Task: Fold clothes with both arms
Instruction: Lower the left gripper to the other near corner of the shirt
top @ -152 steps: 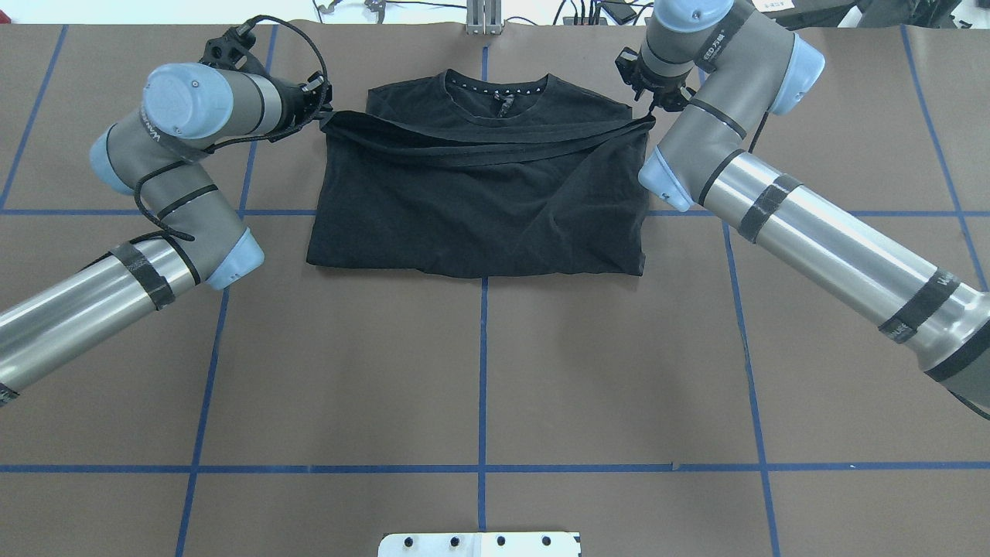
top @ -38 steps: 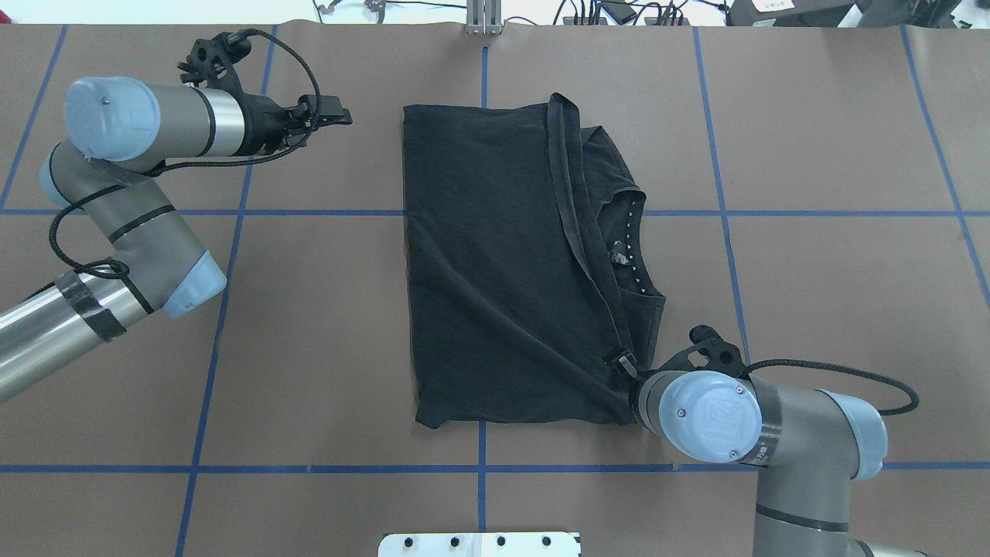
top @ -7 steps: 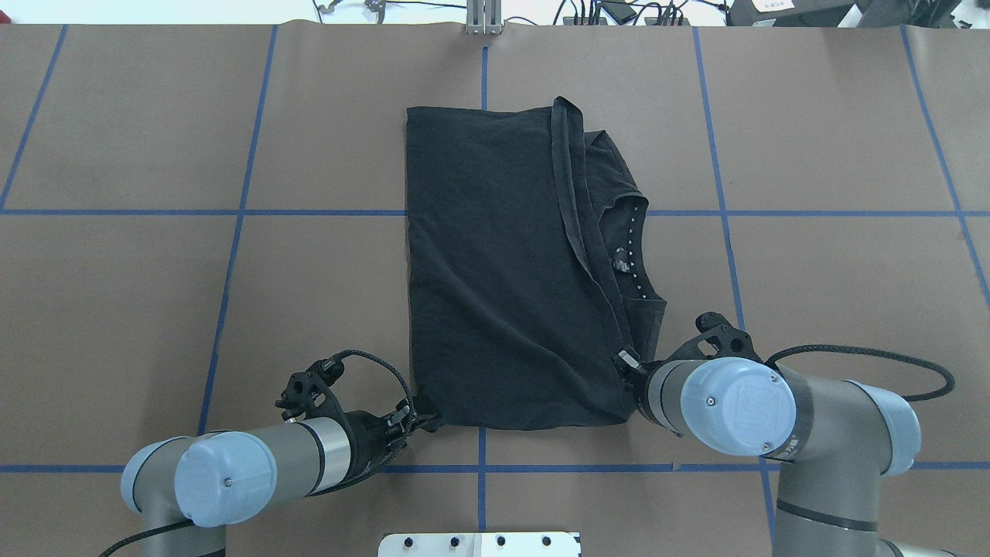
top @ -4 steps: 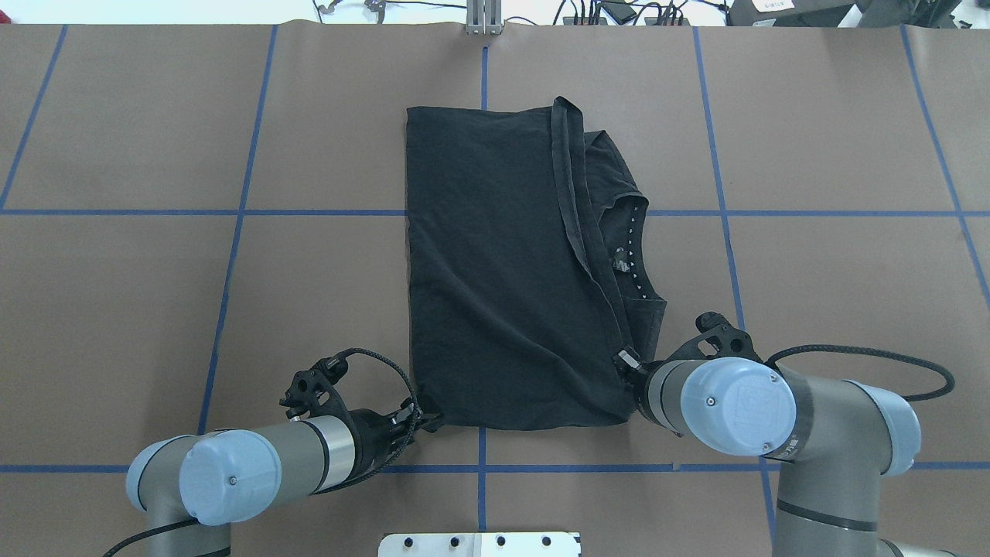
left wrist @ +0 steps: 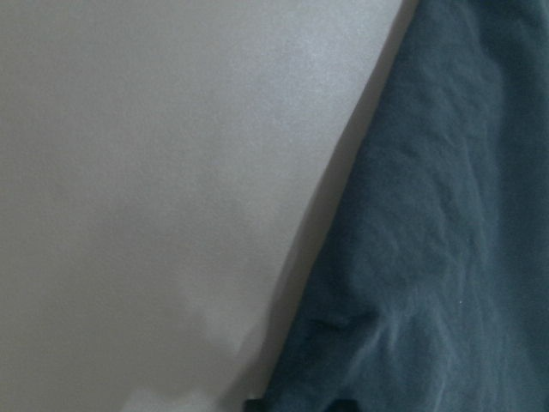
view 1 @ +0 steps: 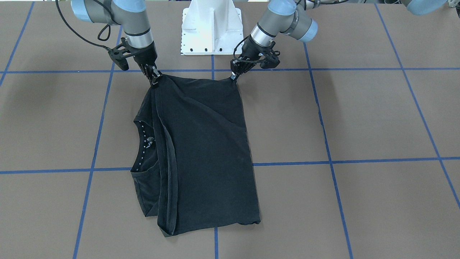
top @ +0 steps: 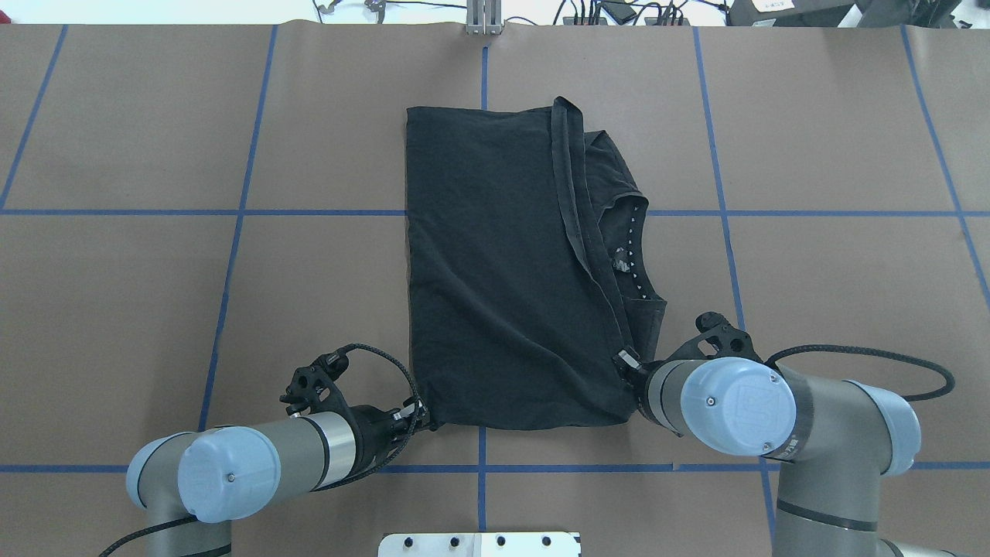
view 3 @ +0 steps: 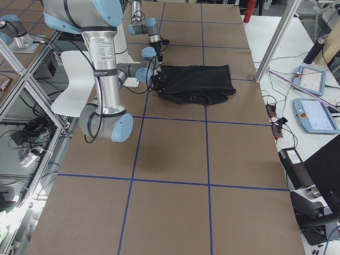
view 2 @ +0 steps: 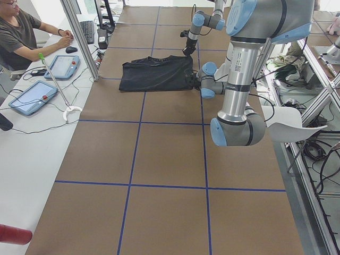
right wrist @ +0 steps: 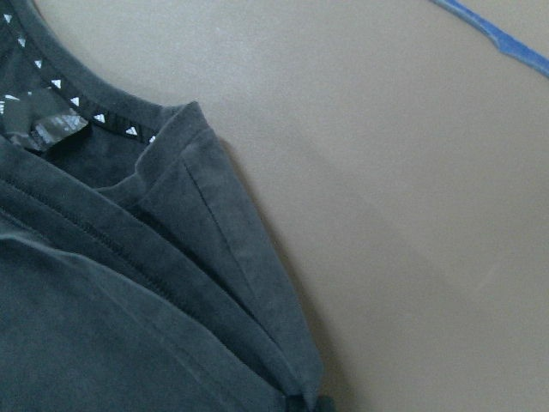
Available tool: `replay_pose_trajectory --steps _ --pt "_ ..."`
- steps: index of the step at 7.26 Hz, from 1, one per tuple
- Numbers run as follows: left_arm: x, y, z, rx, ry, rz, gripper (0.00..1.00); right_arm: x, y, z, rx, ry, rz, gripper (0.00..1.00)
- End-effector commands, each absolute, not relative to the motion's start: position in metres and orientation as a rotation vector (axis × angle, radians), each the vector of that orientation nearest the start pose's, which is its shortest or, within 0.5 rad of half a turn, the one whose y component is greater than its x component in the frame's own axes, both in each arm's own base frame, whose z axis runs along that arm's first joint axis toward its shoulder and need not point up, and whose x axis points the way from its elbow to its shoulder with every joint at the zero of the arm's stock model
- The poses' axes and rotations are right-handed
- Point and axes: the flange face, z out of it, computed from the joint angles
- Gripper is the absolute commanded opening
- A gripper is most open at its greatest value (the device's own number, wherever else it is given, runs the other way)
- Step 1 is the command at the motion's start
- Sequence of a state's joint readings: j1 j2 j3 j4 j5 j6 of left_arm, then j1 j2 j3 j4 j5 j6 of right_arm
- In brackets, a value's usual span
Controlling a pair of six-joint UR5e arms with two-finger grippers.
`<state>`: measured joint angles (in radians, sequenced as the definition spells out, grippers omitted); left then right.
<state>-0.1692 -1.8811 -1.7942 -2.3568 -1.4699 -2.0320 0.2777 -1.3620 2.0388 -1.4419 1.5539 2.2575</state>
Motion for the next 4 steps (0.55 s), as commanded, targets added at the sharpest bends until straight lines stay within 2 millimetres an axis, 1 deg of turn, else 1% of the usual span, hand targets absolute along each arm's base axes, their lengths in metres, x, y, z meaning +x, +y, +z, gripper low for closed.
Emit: replay_pose_trajectory --steps 1,2,3,4 --pt "0.536 -0.244 0.281 -0.109 1.379 -0.607 0.0 -0.475 -0.276 0.325 -0.156 -0.833 0.916 0.0" --pt "0.529 -0.244 0.276 -0.108 1.384 -0.608 0.0 -0.471 -0.274 0.317 -0.164 -0.849 0.916 0.0" --pt "0.506 -0.24 0.274 -0.108 1.375 -0.61 0.0 -0.467 -0.268 0.313 -0.175 -0.858 0.912 0.0" --pt "0.485 -0.235 0.267 -0.109 1.37 -0.611 0.0 -0.455 -0.26 0.31 -0.182 -0.868 0.903 0.0"
